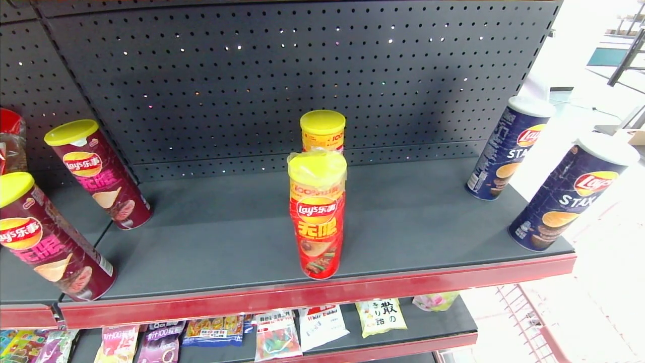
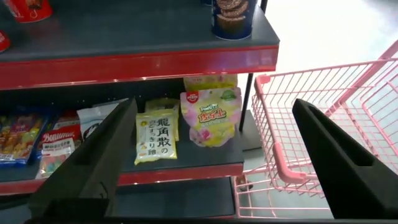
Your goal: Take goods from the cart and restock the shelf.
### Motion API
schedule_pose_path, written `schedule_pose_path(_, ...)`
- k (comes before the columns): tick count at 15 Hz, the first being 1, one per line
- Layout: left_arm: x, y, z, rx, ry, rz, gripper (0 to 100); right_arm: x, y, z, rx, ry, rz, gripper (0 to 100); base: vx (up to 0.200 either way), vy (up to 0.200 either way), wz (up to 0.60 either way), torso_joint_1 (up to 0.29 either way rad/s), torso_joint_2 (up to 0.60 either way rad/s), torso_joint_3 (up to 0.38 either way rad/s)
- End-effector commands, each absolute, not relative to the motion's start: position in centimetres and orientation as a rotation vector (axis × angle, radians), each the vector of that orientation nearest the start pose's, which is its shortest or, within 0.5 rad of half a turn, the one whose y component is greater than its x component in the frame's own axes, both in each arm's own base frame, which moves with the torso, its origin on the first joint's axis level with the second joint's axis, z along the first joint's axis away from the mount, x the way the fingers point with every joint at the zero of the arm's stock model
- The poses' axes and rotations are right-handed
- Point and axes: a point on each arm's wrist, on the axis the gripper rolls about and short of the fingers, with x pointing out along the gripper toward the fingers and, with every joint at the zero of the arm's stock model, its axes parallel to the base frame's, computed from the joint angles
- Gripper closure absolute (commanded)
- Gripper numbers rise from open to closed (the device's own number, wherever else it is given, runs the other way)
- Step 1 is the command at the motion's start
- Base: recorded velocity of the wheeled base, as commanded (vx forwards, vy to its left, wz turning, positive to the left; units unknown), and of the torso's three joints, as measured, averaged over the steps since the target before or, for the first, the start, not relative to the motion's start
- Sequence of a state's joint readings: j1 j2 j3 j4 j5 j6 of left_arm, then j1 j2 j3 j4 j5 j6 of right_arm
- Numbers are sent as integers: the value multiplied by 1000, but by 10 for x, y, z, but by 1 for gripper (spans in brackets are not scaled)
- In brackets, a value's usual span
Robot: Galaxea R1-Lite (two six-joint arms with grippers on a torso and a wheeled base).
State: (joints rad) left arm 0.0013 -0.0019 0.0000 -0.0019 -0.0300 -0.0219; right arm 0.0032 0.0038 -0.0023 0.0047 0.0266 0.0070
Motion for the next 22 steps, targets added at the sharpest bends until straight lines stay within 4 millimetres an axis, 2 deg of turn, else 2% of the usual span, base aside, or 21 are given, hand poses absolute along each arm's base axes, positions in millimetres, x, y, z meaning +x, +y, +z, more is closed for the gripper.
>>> schedule_pose_path(1,-23,-1,76,-21,-1,-29,0,-23,1,75,5,6,32,0,0,0,0,0,0,0)
schedule_pose_path(7,-23,-1,75,-18,0,-29,0,-23,1,75,2,5,29,0,0,0,0,0,0,0)
schedule_pose_path(11,-23,-1,75,-11,0,-29,0,-23,1,75,2,5,29,0,-200,0,0,8,4,-1)
schedule_pose_path(19,-23,-1,75,-12,0,-29,0,-23,0,75,2,5,28,0,0,0,0,0,0,0)
schedule_pose_path(22,-23,-1,75,-12,0,-29,0,-23,0,75,2,5,28,0,0,0,600,1,7,7)
